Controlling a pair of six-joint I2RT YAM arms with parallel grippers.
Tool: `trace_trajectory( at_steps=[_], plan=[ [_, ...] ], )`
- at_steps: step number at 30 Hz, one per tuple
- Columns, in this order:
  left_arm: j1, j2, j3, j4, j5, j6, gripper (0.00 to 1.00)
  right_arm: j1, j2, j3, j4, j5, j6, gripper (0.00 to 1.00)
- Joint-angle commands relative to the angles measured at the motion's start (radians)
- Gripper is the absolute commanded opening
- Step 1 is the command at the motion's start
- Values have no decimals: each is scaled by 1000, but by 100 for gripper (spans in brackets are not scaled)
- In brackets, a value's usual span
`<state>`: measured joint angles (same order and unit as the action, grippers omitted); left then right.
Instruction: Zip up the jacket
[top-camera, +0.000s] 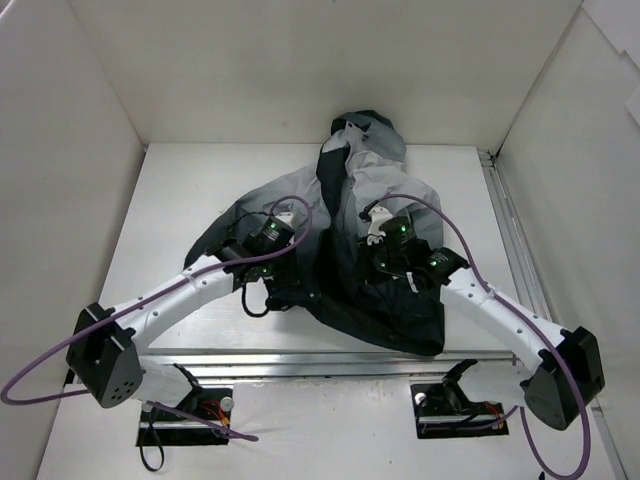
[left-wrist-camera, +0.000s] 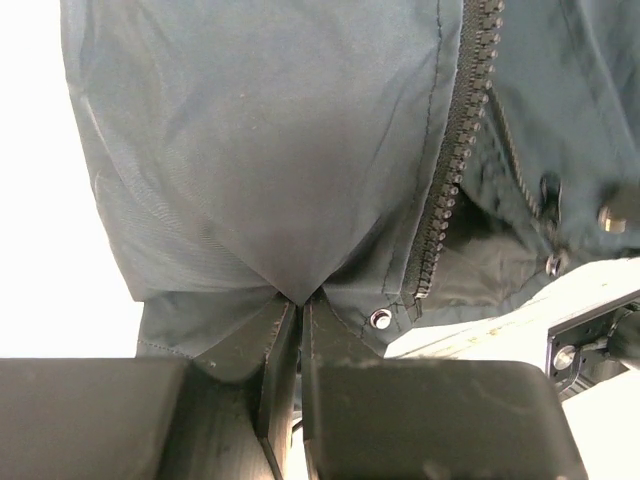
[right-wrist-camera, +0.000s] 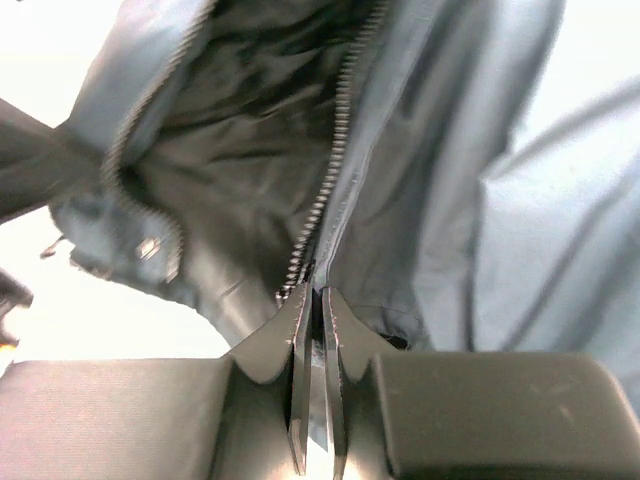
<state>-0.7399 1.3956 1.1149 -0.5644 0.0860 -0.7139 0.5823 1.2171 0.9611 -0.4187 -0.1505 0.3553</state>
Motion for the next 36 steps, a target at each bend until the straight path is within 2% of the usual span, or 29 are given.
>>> trace_trajectory(
  at_steps=[1,3,4,5,6,8,10,18,21,22,24,25,28,32,36],
  plan=[
    [19,-59,45,-22,-32,28,0,13,-48,8,21,-194,-15,0],
    [19,-58,17,-11,-42,28,0,17,-33,5,21,-248,-35,0],
    [31,-46,10,-11,-25,30,0,24,-2,1,20,-226,-30,4],
    [31,-38,2,0,-16,30,0,28,15,-11,17,-174,-13,17],
    [31,-29,-15,4,-9,28,0,31,39,-18,9,-138,-4,42],
    [31,-24,-52,24,17,21,0,34,54,-45,-9,-33,51,51],
    [31,-47,-81,41,20,13,3,31,65,-70,-18,9,100,58],
    [31,-103,-194,78,-11,2,27,30,180,-61,-153,233,226,59],
    [31,-96,-224,84,-17,-9,42,14,280,-35,-167,241,226,58],
    [31,-98,-230,98,-12,-12,50,4,301,-15,-170,252,220,57],
    [31,-109,-233,113,0,-19,55,-16,366,20,-173,269,191,51],
    [31,-113,-230,124,1,-19,59,-39,386,36,-173,287,176,45],
    [31,-116,-205,129,1,-10,61,-91,464,120,-195,342,108,37],
    [31,-58,-155,139,11,10,61,-185,574,229,-203,405,-31,21],
    [31,6,-118,169,20,27,61,-269,639,374,-195,413,-127,18]
  ],
)
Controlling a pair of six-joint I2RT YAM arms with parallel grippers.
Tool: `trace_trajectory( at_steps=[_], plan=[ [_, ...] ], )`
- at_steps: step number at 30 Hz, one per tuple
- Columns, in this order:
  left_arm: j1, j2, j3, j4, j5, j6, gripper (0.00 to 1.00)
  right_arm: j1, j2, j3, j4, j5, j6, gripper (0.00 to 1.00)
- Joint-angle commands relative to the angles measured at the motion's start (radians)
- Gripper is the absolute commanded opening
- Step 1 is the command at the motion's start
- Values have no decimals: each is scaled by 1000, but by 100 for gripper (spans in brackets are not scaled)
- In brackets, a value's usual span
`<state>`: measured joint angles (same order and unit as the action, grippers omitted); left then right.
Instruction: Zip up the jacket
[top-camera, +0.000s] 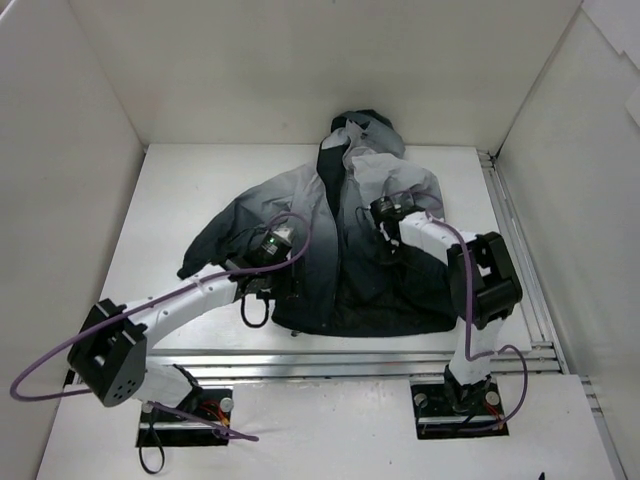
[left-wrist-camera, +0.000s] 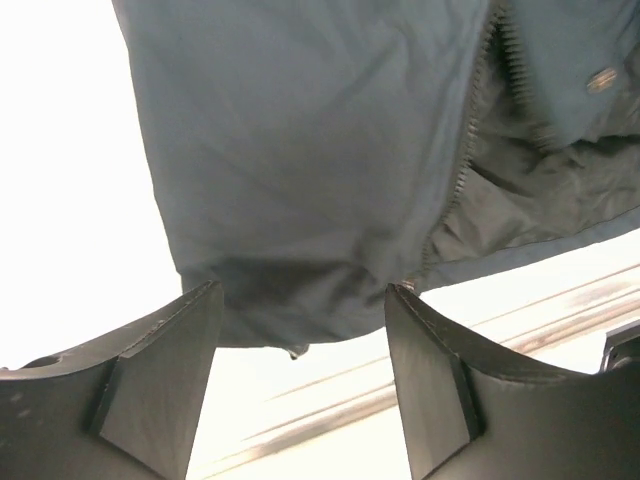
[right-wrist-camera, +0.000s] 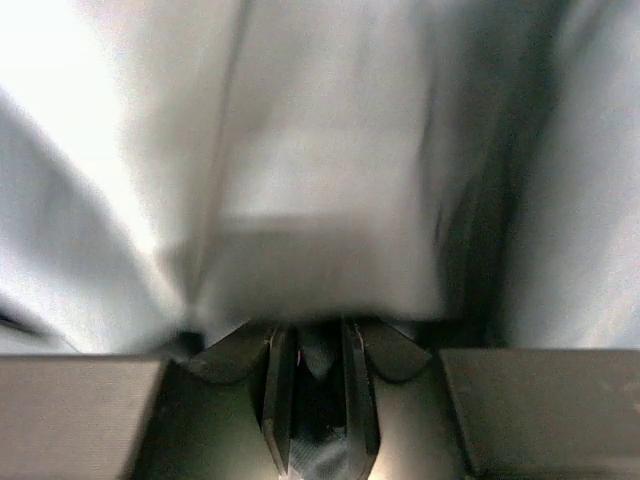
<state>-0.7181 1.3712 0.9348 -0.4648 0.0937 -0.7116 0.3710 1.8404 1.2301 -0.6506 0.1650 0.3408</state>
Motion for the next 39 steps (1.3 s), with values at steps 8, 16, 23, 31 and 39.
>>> trace_trajectory(
  at_steps=[8,16,23,31,39],
  plan=[
    [57,140,183,92,101,41,62,-112,-16,232,77,18,-160,21],
    [57,75,142,121,138,-5,62,-41,-369,54,78,-2,-106,39],
    [57,31,62,149,143,-17,62,43,-543,-131,51,-157,-80,36],
    [28,2,26,130,150,-35,60,149,-647,-267,92,-363,26,32],
    [28,-63,-36,123,129,-37,62,157,-577,-331,281,-553,110,41]
  ],
)
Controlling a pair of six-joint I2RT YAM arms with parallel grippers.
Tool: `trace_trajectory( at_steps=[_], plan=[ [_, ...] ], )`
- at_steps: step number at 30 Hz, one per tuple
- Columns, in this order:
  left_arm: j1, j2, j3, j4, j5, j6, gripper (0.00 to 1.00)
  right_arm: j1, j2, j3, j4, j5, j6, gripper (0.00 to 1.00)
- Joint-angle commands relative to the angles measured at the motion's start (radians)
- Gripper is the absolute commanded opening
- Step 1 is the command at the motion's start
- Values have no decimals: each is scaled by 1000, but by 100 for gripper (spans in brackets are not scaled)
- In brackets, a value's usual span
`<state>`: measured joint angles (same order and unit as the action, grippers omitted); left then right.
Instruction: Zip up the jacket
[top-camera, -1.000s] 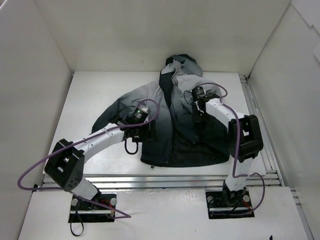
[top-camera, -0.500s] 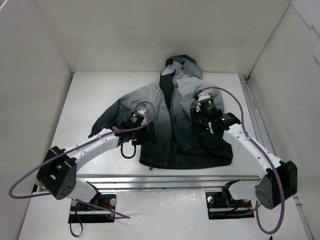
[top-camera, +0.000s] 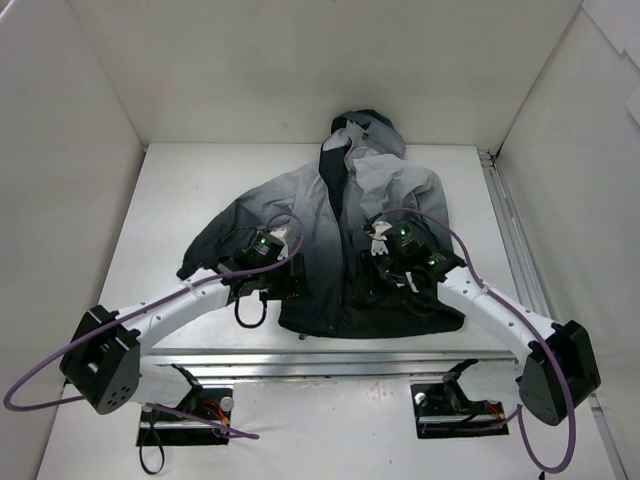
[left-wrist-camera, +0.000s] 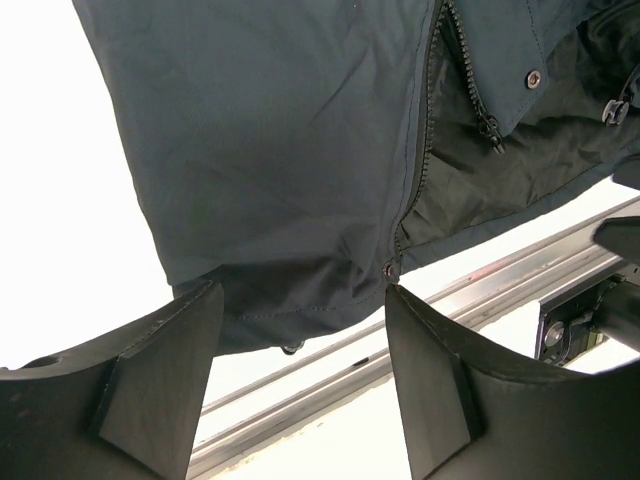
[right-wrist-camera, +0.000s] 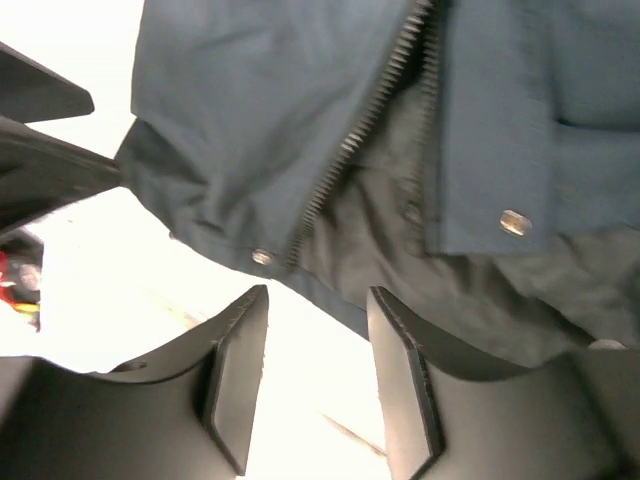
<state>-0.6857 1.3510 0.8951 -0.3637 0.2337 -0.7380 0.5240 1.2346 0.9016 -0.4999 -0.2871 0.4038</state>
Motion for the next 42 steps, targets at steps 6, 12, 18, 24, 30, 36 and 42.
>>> trace_trajectory(
  at_steps=[6,12,18,24,30,36,42],
  plan=[
    [-5,-113,-25,25,-34,-24,63,5,117,-30,231,-162,70,46],
    [-5,-165,-48,12,-46,-34,64,5,177,-44,279,-138,75,43],
    [-5,-178,-62,58,-31,-57,65,10,92,-50,227,49,49,36],
    [-25,-55,19,108,7,-66,64,10,49,-20,124,253,24,33],
    [-35,37,113,138,38,-87,64,7,126,19,72,320,6,35],
    [-58,193,224,221,111,-161,61,4,80,5,51,332,13,37],
    [-80,332,303,309,150,-271,55,-61,-10,2,-8,325,27,37]
  ],
)
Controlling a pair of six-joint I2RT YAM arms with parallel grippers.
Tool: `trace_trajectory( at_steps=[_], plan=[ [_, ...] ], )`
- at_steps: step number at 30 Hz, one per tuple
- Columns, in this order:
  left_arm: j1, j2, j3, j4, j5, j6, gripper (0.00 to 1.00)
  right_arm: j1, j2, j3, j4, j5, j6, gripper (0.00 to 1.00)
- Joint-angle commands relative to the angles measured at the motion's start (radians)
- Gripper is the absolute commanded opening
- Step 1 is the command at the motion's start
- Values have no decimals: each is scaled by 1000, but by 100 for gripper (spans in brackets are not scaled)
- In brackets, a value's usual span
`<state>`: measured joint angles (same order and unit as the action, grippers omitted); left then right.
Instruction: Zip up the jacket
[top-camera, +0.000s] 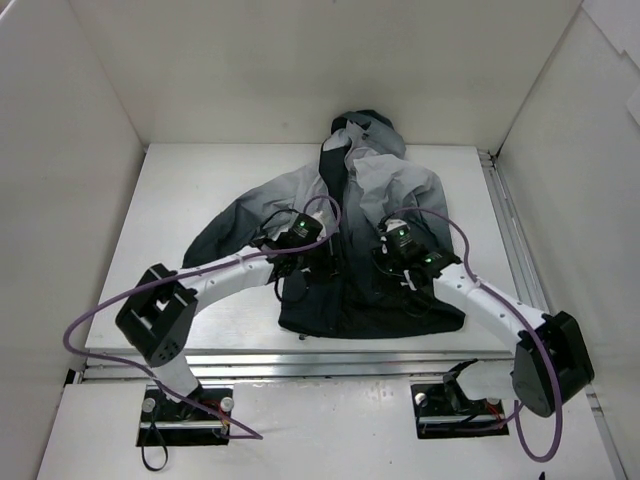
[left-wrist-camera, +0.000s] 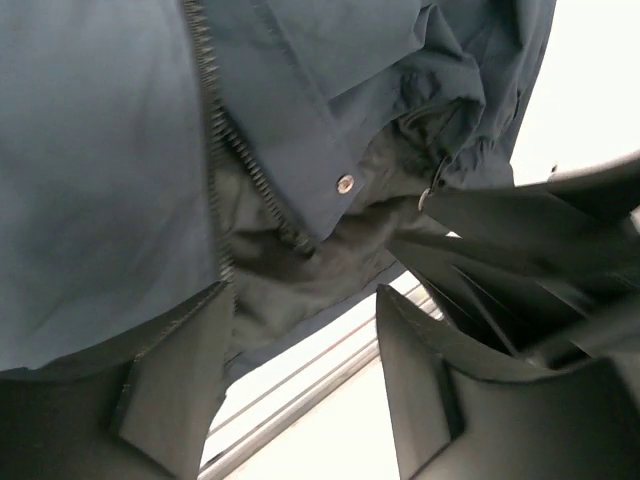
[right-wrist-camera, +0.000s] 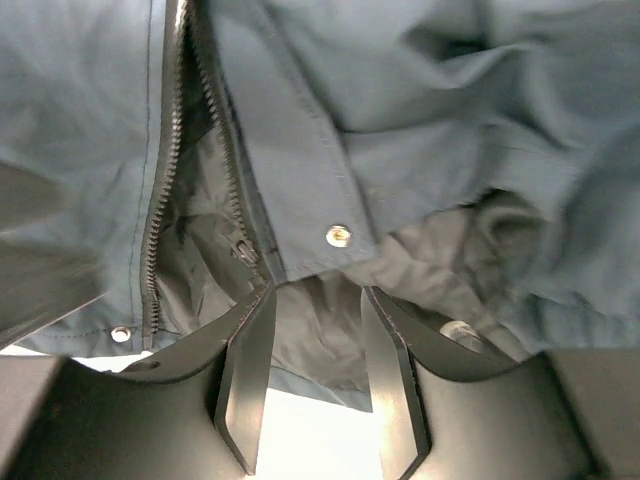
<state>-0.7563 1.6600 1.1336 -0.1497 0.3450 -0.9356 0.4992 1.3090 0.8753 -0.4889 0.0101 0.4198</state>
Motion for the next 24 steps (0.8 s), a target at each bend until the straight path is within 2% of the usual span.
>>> trace_trajectory(
  at_steps=[1,14,24],
  plan=[
    [-9,41,77,95,40,-87,52,-43,-94,30,-26,21,11,37],
    [-18,214,150,113,29,-129,42,-53,-235,60,-105,-2,14,39],
    [0,290,176,130,28,-115,35,-54,-269,51,-125,-2,8,39]
  ],
)
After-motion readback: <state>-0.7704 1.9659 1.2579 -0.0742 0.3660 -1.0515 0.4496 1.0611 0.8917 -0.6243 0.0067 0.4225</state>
